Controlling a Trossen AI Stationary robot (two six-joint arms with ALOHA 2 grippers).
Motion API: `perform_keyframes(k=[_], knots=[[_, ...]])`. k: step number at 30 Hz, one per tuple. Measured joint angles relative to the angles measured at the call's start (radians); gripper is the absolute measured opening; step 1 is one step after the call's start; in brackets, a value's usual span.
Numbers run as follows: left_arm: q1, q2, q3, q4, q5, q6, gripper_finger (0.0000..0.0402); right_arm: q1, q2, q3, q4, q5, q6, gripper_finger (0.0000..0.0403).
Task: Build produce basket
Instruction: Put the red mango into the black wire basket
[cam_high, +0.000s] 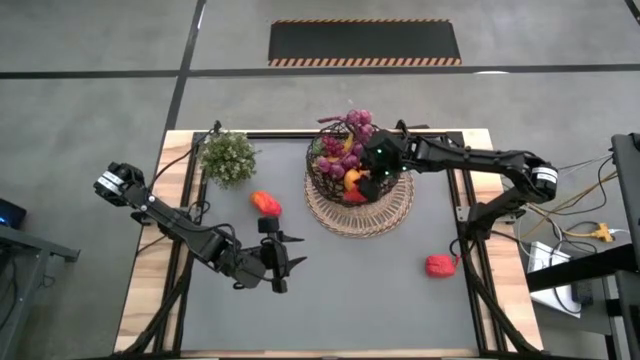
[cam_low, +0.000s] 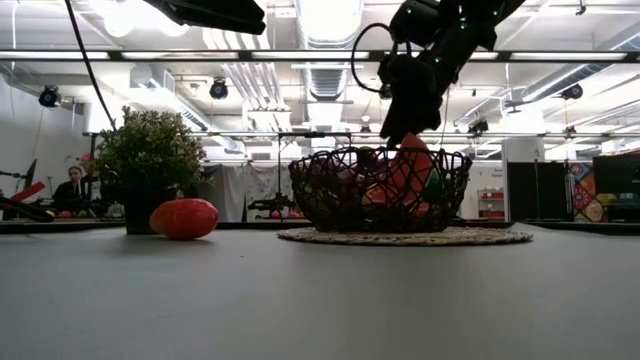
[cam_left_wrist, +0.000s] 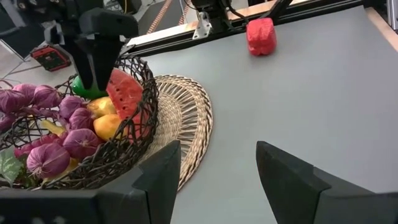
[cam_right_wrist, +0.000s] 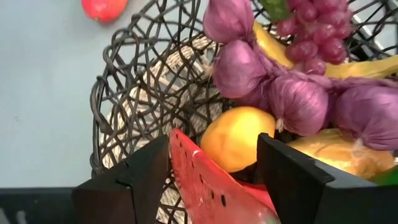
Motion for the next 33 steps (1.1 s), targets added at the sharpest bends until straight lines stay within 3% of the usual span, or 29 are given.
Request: perform_keyframes(k=[12,27,33], knots=[[0.0,0.0,-0.014,0.0,0.0,-0.026,0.0192,0.043,-0.052,0.115,-0.093,0.006,0.087,0.0231],[0.012,0.0,-0.036,0.001,-0.001,-0.027,0.0192,0.396,-0.086,0.084,-0.078,0.01,0.098,0.0231],[0.014,0.0,-0.052,0.006,-0.002,-0.067,0.0192,0.521,-0.086,0.041,-0.069,0.12,0.11,0.0231]])
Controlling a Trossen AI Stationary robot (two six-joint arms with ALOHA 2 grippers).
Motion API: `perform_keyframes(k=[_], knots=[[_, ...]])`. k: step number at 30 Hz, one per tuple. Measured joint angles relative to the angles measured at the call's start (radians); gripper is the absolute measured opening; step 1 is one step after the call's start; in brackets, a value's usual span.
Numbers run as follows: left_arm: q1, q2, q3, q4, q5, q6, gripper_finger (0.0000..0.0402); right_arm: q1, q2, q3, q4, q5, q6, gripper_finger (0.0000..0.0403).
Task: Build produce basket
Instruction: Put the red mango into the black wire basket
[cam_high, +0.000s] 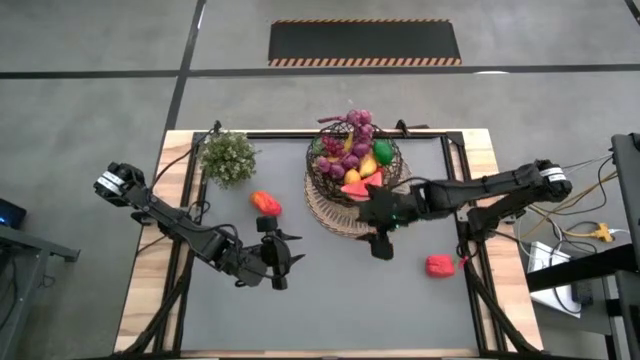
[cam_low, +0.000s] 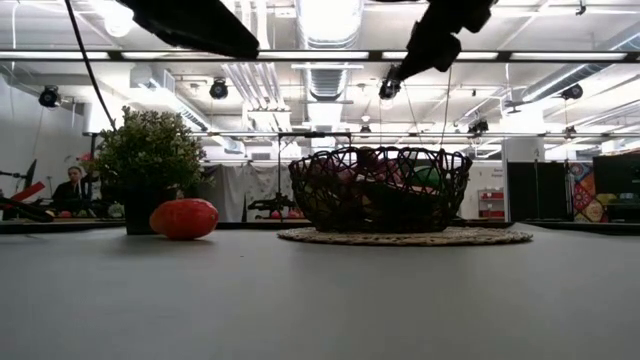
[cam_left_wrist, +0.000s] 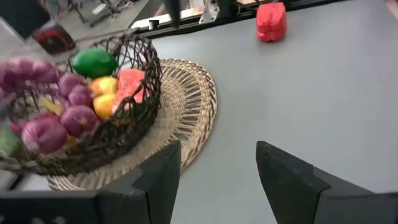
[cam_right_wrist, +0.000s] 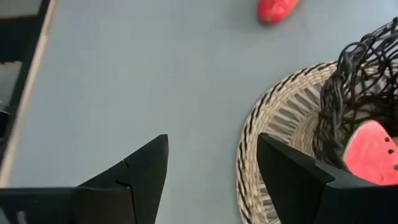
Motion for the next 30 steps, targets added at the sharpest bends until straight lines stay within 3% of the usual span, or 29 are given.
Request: perform_keyframes(k=[4,10,14,22,30], knots=[[0.0,0.0,-0.011,0.028,0.0,-0.056,0.0192,0.058,0.0,-0.055,0.12,0.071,0.0,0.0231],[-0.015,-0.056,0.033,0.054,0.0,0.154,0.0192,0.069,0.009,-0.093,0.352,0.081,-0.007,0.0231],[-0.044,-0.098,-0.006,0.049,0.001,0.179,0.0192,0.069,0.042,-0.082,0.445,0.077,-0.026,0.023],[-0.102,-0.172,-0.144,0.263,0.002,0.229,0.0192,0.065,0.201,0.062,0.481,0.068,-0.09,0.0212],[-0.155,-0.267,-0.182,0.325,0.005,0.242,0.0192,0.002,0.396,0.28,0.421,0.07,-0.224,0.0206]])
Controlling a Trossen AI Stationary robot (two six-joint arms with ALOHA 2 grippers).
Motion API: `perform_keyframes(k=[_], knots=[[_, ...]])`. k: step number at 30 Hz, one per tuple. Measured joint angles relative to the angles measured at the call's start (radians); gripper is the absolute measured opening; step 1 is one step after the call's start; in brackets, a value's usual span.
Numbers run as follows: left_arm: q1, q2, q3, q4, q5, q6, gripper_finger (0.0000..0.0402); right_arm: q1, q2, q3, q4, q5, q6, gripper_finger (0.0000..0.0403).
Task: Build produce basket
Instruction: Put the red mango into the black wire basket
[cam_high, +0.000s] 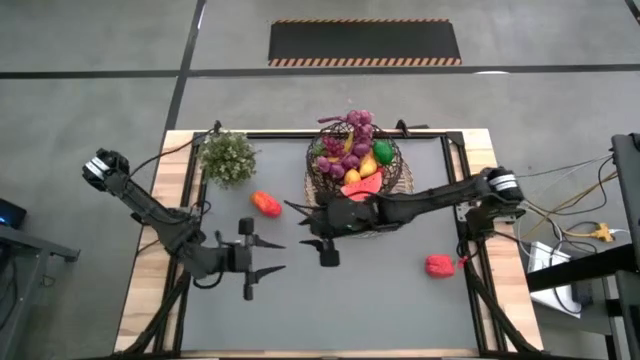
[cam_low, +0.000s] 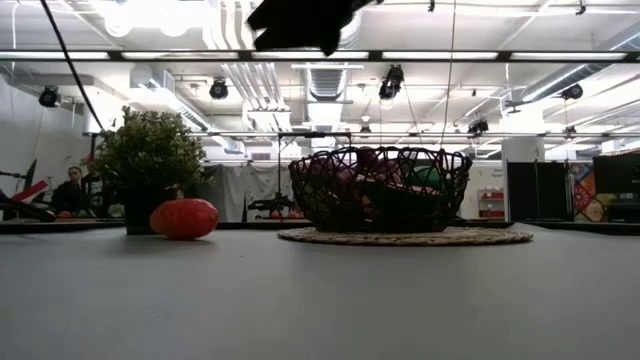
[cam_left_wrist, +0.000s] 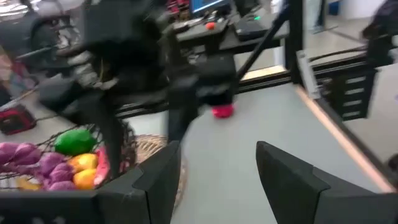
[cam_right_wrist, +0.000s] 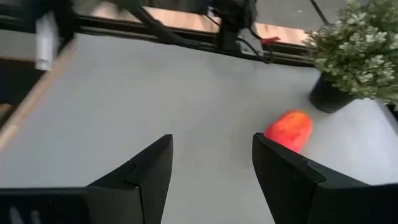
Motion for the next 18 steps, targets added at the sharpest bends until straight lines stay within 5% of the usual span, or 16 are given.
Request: perform_keyframes(k=[9,18], knots=[[-0.088,-0.018,-0.003,0.058,-0.015,0.077,0.0192,-0.092,0.194,0.192,-0.016,0.032,-0.007,0.0269],[-0.168,-0.025,-0.003,0.065,-0.22,0.09,0.0192,-0.105,0.424,0.361,0.006,0.133,-0.03,0.0344]])
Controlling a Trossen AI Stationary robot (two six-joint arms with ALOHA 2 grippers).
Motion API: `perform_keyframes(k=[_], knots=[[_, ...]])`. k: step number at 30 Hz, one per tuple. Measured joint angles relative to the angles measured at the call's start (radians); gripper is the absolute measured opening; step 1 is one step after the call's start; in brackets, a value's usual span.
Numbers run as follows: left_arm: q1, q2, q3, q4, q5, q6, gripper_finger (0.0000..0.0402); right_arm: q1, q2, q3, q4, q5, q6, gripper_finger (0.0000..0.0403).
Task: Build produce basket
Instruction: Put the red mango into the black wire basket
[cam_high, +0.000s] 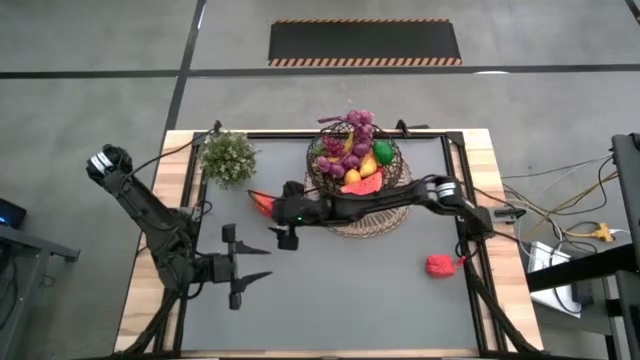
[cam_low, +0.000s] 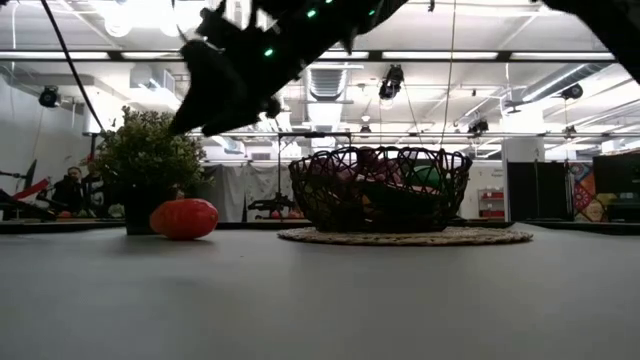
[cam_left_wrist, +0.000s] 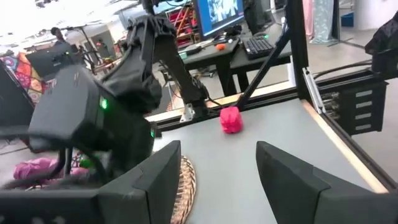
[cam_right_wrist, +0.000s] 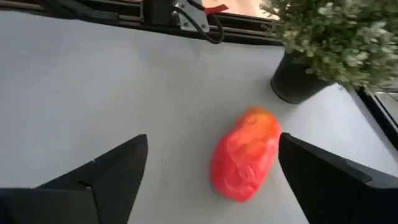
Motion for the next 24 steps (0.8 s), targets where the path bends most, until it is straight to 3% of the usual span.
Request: perform_keyframes(k=[7,15,24], knots=[[-0.022,-0.005,0.0,0.0,-0.031,0.0,0.0192,-0.023,0.151,0.159,-0.003,0.152,-0.005,0.0351],[-0.023,-0.005,0.0,-0.001,-0.036,-0.002,0.0192,-0.06,0.272,0.273,-0.045,0.152,0.074,0.0345],[-0.024,-0.006,0.0,-0.001,-0.046,-0.001,0.0192,-0.094,0.291,0.279,-0.101,0.147,0.145,0.0345]])
